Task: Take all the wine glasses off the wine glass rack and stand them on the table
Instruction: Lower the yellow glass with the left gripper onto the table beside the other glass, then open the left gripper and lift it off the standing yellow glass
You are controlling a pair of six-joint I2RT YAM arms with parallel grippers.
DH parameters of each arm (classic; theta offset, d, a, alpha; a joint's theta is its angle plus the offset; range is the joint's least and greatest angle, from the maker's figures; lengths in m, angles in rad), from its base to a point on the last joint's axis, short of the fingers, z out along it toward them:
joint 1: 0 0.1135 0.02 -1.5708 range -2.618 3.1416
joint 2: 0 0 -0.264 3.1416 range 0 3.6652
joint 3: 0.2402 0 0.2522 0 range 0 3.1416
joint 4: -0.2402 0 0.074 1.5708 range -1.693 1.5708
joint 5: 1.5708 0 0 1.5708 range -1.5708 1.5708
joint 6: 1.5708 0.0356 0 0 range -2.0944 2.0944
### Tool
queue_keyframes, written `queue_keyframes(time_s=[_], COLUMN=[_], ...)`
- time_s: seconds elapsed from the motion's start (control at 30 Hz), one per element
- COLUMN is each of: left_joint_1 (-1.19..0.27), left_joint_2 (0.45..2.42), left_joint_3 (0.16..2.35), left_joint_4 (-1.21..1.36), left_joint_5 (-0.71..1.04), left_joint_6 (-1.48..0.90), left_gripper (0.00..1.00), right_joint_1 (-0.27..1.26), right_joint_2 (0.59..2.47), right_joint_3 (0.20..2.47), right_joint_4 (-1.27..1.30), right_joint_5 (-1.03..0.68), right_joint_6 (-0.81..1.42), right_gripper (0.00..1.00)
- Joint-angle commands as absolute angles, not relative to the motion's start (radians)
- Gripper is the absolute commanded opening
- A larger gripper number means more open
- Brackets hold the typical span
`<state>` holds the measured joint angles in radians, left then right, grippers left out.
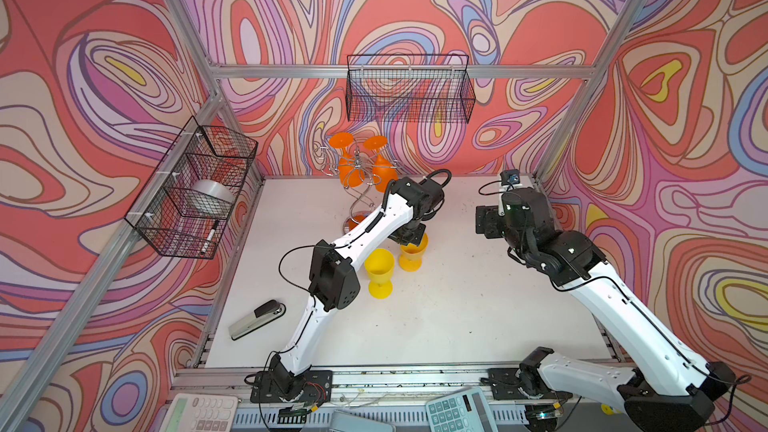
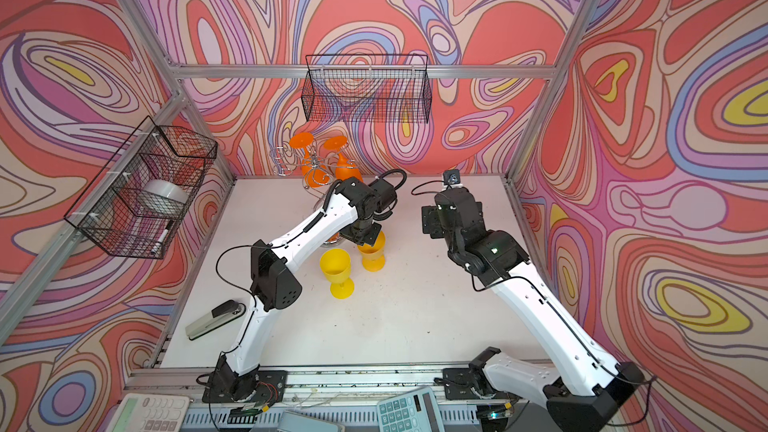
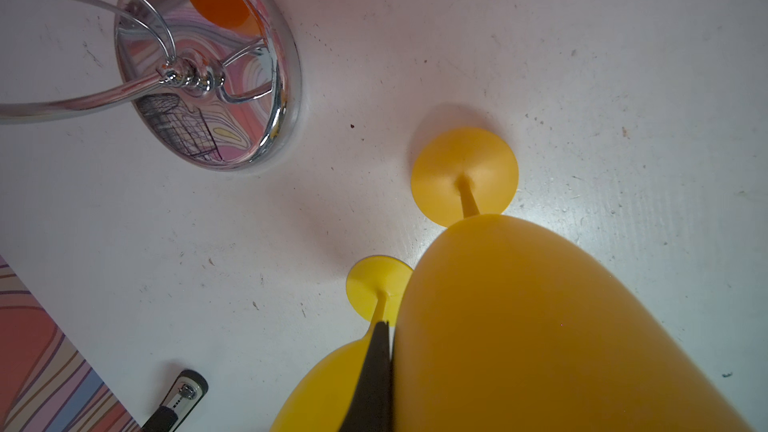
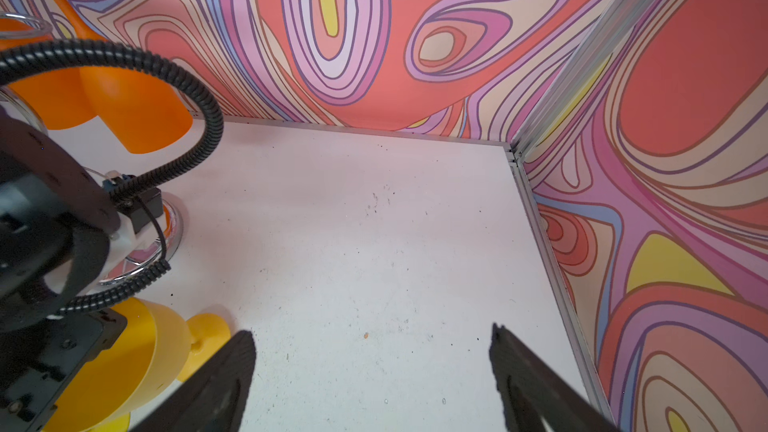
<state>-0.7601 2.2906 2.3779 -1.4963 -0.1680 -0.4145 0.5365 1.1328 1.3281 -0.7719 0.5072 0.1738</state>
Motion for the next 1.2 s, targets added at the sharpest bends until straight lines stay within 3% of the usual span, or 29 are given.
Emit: queue_keyframes(time_s=[0.0,0.2,0.47,0.73,0.87,1.17], left_joint_1=[-0.758,-0.758,-0.755,-0.750,-0.746,-0.744], left_joint_2=[2.312,2.322,2.306,2.281,2.253,2.148], left_joint_3=[2.375,2.372,2.399,2.445,2.478,2.482], left_joint_4=[-1.535,-1.536,-1.537,-1.540,-1.540,-1.535], left_joint_5=[-0.170,-0.166,-0.179,-0.193,-0.196,-0.202], left_joint_6=[-0.394,-0.388,-0.391,-0.393,-0.396,-0.394], left_gripper=[0.05,0.10,0.53,0.77,0.82,0.84], right_joint_1=[0.529,0.526,0.526,0.525,0.525,0.525], right_joint_2=[1.122,1.118,1.106,1.100,1.098,1.107], right_joint_3=[1.306,1.298,1.300,1.322,1.340,1.382], right_joint_4=[-0.757,-0.750,-0.749,-0.757,-0.764,-0.773], right_joint_5=[0.500,0.493,0.491,0.488,0.488,0.497], right_joint_6=[0.179,0.179,0.182,0.181,0.183,0.178], right_gripper=[0.93,0.93,0.93,0.93,0.93,0.93])
